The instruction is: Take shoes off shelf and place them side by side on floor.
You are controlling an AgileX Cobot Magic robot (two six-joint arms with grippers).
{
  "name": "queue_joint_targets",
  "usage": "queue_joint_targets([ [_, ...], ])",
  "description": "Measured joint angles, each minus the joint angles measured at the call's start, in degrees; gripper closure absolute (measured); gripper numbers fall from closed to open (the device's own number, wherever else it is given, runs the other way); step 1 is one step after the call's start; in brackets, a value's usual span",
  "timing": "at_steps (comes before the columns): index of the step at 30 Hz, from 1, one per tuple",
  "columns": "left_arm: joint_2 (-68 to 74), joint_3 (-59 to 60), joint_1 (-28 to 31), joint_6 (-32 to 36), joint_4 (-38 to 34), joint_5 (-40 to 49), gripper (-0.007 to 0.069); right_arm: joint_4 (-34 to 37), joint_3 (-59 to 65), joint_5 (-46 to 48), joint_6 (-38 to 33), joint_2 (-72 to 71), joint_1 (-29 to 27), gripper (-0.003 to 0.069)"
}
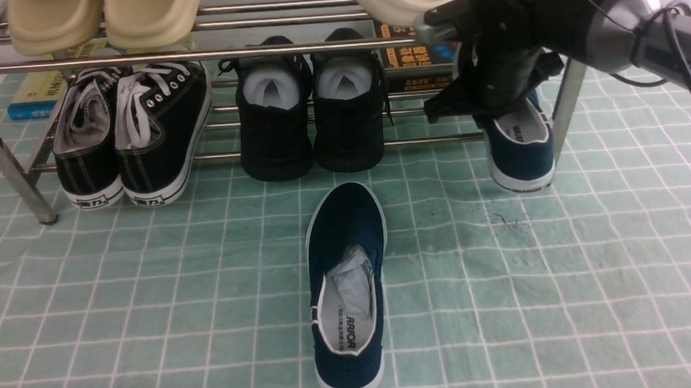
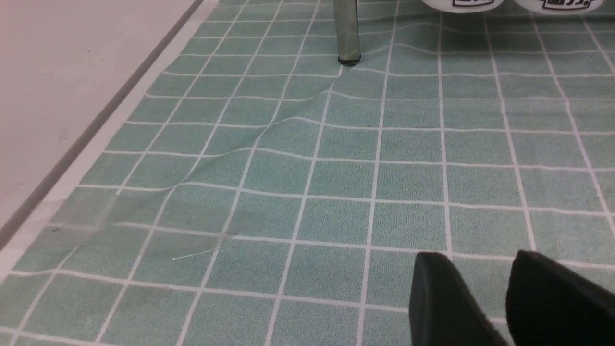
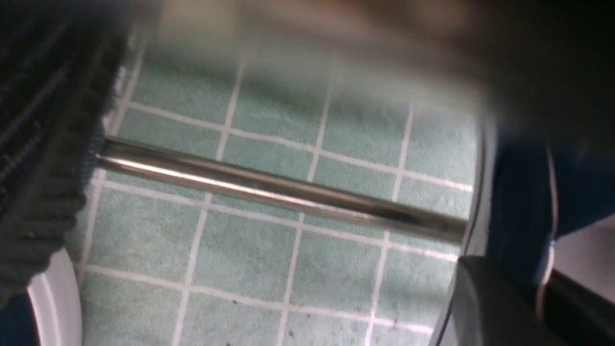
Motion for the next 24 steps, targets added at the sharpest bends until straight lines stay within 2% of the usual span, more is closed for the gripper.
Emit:
queue_joint_targets([
  [9,0.00,0.00,0.00,0.00,0.00,0.00,0.0383,7.20,0.97,11.63,-2.28,-6.93,1.63,0.0631],
  [10,0.00,0.00,0.00,0.00,0.00,0.00,0.0383,9.63,0.97,12.91,-2.32,-9.21,2.60,0.0631],
  [16,0.00,0.00,0.00,0.00,0.00,0.00,0.0383,16.84,5.01,13.23,-2.34,-17.14,6.36,0.0631],
  [24,0.00,0.00,0.00,0.00,0.00,0.00,0.0383,20.19,18.85,13.58,-0.73,-24.24,12.13,0.0631],
])
